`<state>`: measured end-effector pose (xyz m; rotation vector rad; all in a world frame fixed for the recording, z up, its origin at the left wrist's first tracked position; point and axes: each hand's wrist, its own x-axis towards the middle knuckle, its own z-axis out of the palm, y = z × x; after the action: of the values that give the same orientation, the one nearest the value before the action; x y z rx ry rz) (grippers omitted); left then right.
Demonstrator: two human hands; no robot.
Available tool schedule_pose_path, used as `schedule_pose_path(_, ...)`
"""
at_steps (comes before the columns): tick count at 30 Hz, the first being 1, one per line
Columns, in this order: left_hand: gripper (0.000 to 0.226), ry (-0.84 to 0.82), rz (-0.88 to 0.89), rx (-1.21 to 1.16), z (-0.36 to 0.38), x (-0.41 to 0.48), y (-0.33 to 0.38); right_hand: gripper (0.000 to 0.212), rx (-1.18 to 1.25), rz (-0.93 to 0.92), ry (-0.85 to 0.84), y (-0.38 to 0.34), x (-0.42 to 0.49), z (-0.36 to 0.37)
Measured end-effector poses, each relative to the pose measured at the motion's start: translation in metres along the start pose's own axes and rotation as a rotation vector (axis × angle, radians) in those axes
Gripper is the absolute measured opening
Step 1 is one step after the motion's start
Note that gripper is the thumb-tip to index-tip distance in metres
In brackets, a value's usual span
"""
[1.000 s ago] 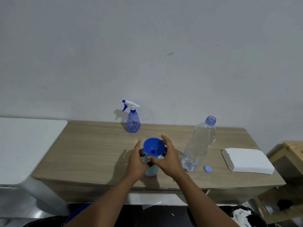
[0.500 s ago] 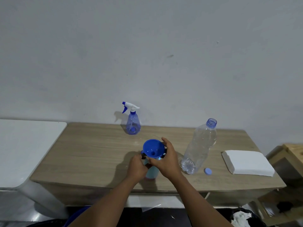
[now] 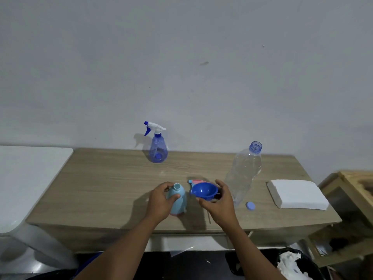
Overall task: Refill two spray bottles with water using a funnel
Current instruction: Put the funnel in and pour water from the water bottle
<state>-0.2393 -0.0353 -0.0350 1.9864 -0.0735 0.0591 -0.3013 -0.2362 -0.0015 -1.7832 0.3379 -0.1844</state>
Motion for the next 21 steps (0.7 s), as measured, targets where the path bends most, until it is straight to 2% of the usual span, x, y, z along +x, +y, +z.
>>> schedule_pose_path(5,0.035,0.033,-0.010,0.008,-0.009,0.004,-0.005,0.076,-0.266,0.032,-0.112,0.021,-0.001,0.001)
schedule_pose_path(8,0.036,0.027,-0.011,0.015,-0.010,0.004,-0.005,0.087,-0.477,-0.002,-0.285,0.021,0.008,0.008)
schedule_pose_path(12,0.036,0.022,-0.032,-0.010,-0.009,0.003,-0.006,0.099,-0.913,-0.092,-0.439,0.014,0.020,0.025)
schedule_pose_path(15,0.036,0.015,-0.043,-0.012,-0.010,0.003,-0.006,0.105,-0.945,-0.057,-0.453,0.016,0.024,0.037)
schedule_pose_path(21,0.034,0.006,-0.045,-0.052,-0.009,0.004,-0.009,0.101,-0.966,-0.045,-0.471,0.032,0.028,0.043)
